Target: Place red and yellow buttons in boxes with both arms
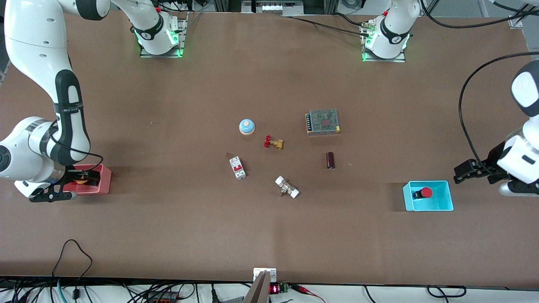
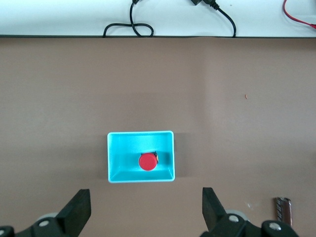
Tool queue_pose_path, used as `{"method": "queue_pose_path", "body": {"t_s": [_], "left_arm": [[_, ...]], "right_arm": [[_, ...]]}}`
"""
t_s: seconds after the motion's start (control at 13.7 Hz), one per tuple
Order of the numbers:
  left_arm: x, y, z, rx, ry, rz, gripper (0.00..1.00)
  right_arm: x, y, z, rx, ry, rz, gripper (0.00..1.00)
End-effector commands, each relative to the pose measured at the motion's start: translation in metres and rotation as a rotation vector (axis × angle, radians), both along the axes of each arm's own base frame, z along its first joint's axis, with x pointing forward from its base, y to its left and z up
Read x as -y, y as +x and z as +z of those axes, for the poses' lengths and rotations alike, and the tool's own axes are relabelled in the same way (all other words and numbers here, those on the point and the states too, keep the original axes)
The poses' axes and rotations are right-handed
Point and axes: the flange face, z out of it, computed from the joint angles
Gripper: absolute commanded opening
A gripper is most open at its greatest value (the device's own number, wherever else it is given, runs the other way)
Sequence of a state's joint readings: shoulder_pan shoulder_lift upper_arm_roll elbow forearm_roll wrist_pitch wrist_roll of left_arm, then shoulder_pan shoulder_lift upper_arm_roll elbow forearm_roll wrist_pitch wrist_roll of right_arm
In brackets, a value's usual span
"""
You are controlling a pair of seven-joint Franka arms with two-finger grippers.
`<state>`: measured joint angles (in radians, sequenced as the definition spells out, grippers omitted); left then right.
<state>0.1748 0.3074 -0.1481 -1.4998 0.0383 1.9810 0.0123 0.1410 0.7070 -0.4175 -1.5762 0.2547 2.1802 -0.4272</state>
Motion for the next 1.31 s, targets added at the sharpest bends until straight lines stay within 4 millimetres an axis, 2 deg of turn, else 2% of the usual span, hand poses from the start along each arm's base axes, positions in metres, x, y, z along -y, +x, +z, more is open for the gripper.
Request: {"method": "queue_pose_path", "body": {"t_s": [0.0,0.07,0.15,0.22,0.29,0.51,0.66,0.73,0.8,0.95,1.09,1.24], "left_arm": [[-0.001,-0.025,0.035,-0.011,0.003,-0.005,0.99],[0.001,-0.031,0.049,-0.008,0.004,-0.005,1.0],[0.002,-0.038,0.061,-0.002,0.007,-0.005,1.0],[0.007,-0.047,0.077,0.005,0.011,-0.011,1.0],[0.023,-0.057,0.091,0.006,0.011,-0.032,1.0],[0.037,-0.085,0.124,0.001,0.025,-0.055,1.0],[0.038,-0.092,0.131,0.007,0.03,-0.059,1.0],[0.039,-0.093,0.133,0.01,0.03,-0.058,1.0],[0.039,-0.093,0.133,0.01,0.03,-0.058,1.0],[0.037,-0.093,0.135,0.013,0.03,-0.053,1.0],[0.038,-0.093,0.136,0.018,0.03,-0.055,1.0],[0.049,-0.094,0.135,0.013,0.031,-0.076,1.0]], "right_arm": [[-0.031,-0.003,0.081,0.046,0.099,0.03,1.0],[-0.054,-0.004,0.109,0.061,0.119,0.05,1.0],[-0.062,-0.008,0.128,0.057,0.136,0.057,1.0],[-0.072,-0.013,0.142,0.041,0.155,0.053,1.0],[-0.084,-0.017,0.154,0.03,0.169,0.051,1.0],[-0.136,-0.016,0.168,0.045,0.161,0.046,1.0],[-0.187,-0.019,0.173,0.043,0.151,0.0,1.0],[-0.21,-0.023,0.185,0.053,0.143,-0.003,1.0],[-0.222,-0.028,0.195,0.058,0.129,-0.008,1.0],[-0.23,-0.036,0.225,0.088,0.124,0.021,1.0],[-0.221,-0.041,0.247,0.077,0.134,0.014,1.0],[-0.209,-0.044,0.256,0.075,0.135,0.0,1.0]]}}
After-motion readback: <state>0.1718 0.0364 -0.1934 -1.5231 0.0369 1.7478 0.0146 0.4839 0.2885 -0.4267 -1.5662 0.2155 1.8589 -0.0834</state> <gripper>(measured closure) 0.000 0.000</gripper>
